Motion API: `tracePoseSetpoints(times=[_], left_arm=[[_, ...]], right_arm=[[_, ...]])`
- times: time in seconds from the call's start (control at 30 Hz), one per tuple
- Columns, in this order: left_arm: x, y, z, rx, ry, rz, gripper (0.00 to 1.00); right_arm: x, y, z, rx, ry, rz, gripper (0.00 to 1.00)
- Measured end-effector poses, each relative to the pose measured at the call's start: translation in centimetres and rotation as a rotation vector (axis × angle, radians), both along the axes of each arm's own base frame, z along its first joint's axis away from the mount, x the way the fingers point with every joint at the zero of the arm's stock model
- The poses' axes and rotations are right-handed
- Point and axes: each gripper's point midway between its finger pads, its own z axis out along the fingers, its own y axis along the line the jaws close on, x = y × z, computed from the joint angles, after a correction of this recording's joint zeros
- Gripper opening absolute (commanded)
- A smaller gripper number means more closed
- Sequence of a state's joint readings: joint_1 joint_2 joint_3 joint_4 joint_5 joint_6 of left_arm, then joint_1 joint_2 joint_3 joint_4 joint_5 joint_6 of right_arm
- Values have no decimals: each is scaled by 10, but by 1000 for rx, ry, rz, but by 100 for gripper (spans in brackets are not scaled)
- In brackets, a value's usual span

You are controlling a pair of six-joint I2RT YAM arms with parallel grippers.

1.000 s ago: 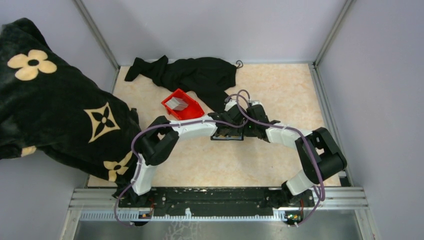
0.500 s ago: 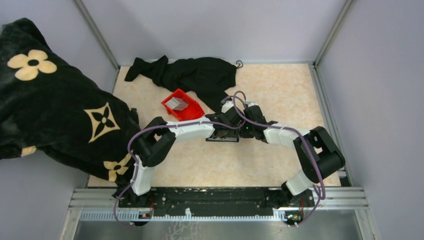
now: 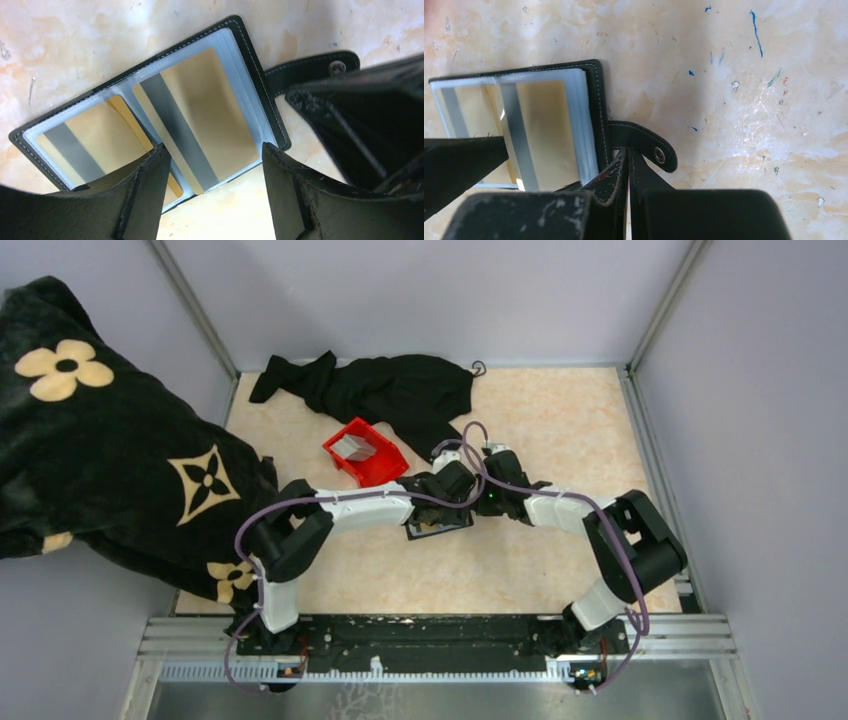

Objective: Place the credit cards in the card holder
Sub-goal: Insert the credit card into the card holder.

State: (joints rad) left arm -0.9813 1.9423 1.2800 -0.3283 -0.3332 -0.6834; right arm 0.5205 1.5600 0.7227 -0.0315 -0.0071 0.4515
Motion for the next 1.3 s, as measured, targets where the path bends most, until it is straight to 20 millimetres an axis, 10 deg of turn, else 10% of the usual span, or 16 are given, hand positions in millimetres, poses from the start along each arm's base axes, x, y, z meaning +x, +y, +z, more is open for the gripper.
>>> tracePoseSetpoints(times=[0.37, 0.77, 1.3], left_arm=[[-10, 26, 10, -73, -24, 14, 74], [5, 36, 63, -202, -159, 110, 71], [-19, 82, 31, -143, -115, 211, 21]], right_arm=[[7, 5, 1, 17, -11, 0, 0], [7, 5, 1, 20, -9, 2, 0], [-6, 4, 3, -21, 5, 27, 0]])
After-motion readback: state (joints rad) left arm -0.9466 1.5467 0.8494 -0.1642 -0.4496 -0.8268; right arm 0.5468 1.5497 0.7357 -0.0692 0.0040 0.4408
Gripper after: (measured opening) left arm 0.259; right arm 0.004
